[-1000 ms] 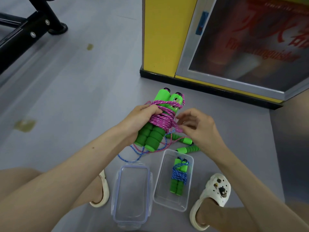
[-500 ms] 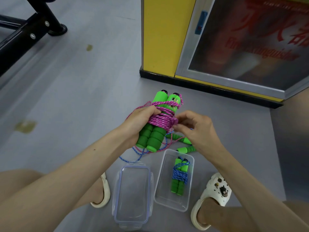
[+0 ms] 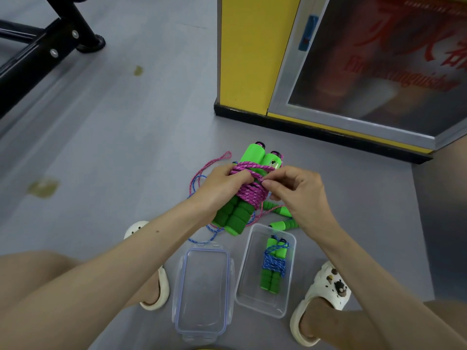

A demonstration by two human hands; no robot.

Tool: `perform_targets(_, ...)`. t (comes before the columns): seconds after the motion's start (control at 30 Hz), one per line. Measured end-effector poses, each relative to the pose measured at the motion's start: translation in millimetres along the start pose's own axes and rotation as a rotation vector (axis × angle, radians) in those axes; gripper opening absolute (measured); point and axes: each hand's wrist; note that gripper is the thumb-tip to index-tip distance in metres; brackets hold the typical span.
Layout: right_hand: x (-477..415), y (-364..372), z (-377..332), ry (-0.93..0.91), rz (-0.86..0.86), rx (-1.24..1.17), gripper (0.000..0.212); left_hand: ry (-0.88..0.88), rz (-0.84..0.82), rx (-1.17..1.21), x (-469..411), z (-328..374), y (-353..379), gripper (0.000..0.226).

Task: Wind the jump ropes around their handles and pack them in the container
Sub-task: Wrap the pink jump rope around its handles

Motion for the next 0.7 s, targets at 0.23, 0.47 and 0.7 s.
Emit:
perform_targets(0.23,-6.5,4.6,2.2,-0.056,0.044,0.373,0.011,-0.056,-0.013,0.048,-0.4,-5.0,-1.7,0.01)
perform_targets(0.47,-4.9,3.3,-0.8,-0.048,0.05,0.639,0.019,-0.005,-0.033,-0.058,-2.6,-5.2,-5.0,0.018)
perform_targets(0.7,-0.3,9.0,0.1,-0.033,0.01,0.379,0.017,0.052,-0.072,-0.218,-6.5,-6.7,-7.3,0.027)
Point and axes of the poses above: each hand's wrist, its own x-axis away from the middle knuckle, its own y-axis out of the palm, z = x × y, and after that the axes turned 5 degrees about -z, right-handed
